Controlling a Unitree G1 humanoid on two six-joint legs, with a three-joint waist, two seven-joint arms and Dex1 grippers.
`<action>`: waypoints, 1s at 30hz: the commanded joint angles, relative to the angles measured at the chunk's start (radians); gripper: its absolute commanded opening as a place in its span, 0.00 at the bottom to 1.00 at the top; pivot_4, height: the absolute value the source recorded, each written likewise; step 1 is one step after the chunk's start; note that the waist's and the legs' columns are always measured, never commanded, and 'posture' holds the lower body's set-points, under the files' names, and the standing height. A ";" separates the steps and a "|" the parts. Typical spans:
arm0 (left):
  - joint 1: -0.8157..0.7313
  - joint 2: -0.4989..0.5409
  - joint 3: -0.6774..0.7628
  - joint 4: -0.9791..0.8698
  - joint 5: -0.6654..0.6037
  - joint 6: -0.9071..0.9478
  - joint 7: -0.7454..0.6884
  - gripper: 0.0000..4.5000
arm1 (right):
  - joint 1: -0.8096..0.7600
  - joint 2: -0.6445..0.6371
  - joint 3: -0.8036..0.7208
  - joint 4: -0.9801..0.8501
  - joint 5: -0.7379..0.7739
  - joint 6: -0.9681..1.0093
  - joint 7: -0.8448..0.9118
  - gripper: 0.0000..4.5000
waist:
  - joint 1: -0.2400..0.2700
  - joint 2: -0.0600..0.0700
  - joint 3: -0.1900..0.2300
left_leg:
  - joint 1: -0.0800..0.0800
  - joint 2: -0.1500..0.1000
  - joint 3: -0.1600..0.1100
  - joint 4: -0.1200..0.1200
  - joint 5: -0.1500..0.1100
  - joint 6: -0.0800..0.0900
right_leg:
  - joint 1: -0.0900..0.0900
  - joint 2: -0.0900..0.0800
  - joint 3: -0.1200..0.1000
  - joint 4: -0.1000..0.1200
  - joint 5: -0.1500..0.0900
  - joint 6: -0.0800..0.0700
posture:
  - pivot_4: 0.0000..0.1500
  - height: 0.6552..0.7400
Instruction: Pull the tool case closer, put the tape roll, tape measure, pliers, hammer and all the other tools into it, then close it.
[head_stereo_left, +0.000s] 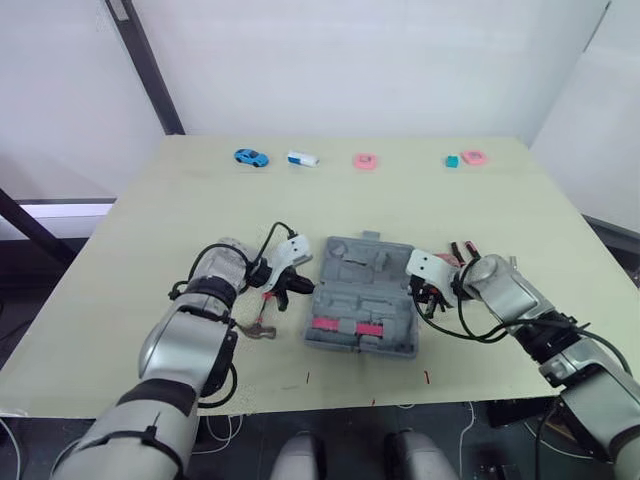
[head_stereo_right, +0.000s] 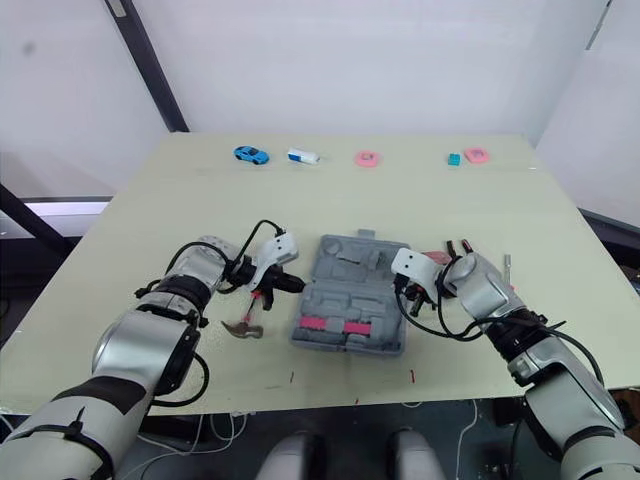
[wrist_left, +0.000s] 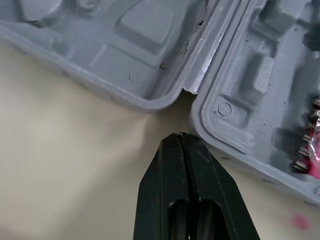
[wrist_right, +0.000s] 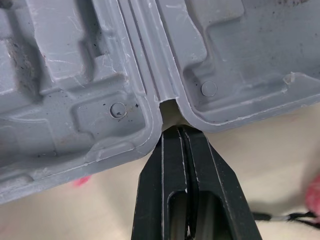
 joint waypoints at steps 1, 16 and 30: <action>0.061 -0.016 0.022 -0.139 -0.057 0.049 -0.050 0.01 | 0.006 -0.008 0.008 -0.048 0.000 -0.039 0.067 0.00 | -0.001 0.000 0.000 | 0.000 0.000 0.000 0.000 0.000 0.000 | 0.000 0.000 0.000 0.000 0.000 0.000 | 1.00 1.00; 0.443 0.066 0.012 -0.837 -0.149 0.391 -0.005 0.01 | 0.027 -0.016 -0.008 -0.065 -0.024 -0.078 0.125 0.00 | -0.004 0.001 0.000 | 0.001 0.000 0.000 0.000 0.000 0.000 | 0.001 0.000 0.000 0.001 0.000 0.000 | 1.00 1.00; 0.525 0.116 0.002 -0.918 -0.175 0.421 0.071 0.01 | 0.096 -0.035 -0.027 -0.182 -0.017 0.002 0.127 0.00 | -0.003 0.001 0.000 | 0.002 0.000 0.000 0.001 0.000 0.000 | 0.001 0.000 0.000 0.001 0.000 0.000 | 1.00 1.00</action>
